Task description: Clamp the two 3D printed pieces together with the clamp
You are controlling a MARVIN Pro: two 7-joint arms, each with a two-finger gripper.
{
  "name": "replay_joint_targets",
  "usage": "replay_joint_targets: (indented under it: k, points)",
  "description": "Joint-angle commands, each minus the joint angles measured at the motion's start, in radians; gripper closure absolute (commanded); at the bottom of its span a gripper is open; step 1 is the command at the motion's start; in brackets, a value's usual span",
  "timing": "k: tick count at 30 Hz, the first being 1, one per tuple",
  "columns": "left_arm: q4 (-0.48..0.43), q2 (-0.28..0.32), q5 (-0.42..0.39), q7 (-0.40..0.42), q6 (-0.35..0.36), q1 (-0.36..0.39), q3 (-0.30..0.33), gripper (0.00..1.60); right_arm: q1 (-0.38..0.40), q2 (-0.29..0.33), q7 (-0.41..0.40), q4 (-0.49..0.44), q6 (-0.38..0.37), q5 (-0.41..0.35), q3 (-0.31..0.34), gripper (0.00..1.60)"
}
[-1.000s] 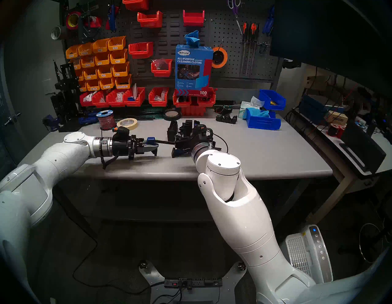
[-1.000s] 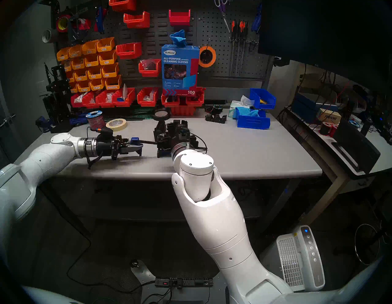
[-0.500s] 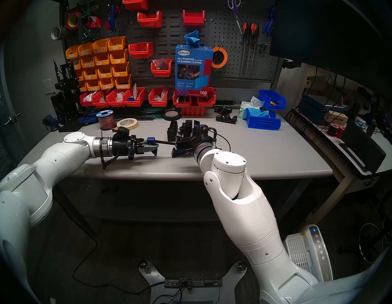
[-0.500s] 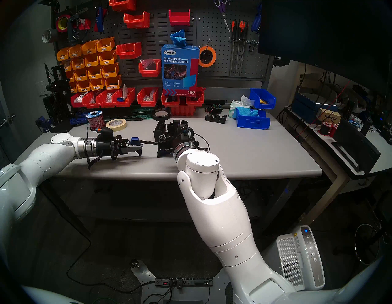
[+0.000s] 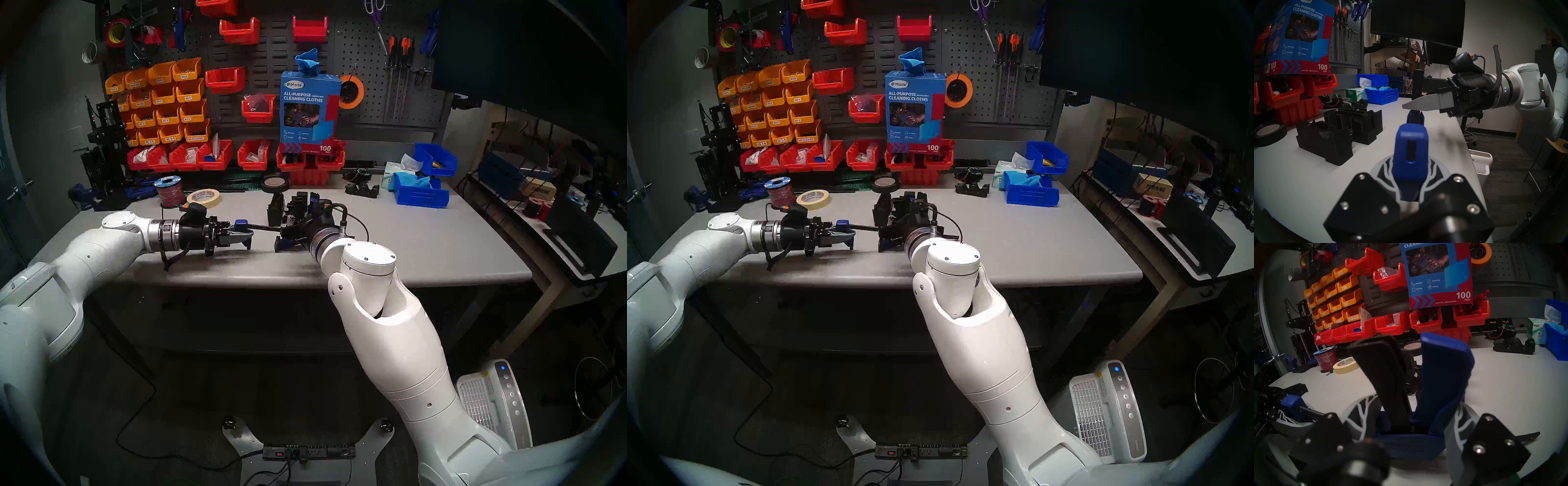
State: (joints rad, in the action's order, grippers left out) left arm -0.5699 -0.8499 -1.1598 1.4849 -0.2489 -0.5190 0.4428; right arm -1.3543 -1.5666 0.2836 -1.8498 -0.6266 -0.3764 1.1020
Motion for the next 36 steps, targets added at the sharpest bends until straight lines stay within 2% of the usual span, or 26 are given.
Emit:
replay_joint_targets:
  k: [1,36]
  points:
    - [-0.004,-0.003,-0.028,-0.001,-0.003,0.046,0.013,1.60,0.014,0.004,-0.005,-0.014,0.009,0.007,-0.003,1.60]
    - [0.003,-0.021,-0.040,-0.001,-0.002,0.063,0.024,1.60,0.052,0.028,-0.057,0.007,0.065,0.008,0.016,1.60]
